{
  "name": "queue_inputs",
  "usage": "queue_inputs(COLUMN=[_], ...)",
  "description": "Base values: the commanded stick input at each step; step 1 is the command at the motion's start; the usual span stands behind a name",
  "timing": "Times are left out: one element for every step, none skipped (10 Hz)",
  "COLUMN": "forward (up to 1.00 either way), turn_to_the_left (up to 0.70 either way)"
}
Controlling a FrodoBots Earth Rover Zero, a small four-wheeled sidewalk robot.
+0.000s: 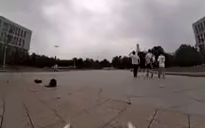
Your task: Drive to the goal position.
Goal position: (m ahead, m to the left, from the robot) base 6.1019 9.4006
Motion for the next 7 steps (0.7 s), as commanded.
queue_inputs(forward=[0.70, 0.70, 0.70, 0.70, 0.70, 0.70, 0.70], turn_to_the_left=[0.00, 0.00, 0.00, 0.03, 0.12, 0.14, 0.14])
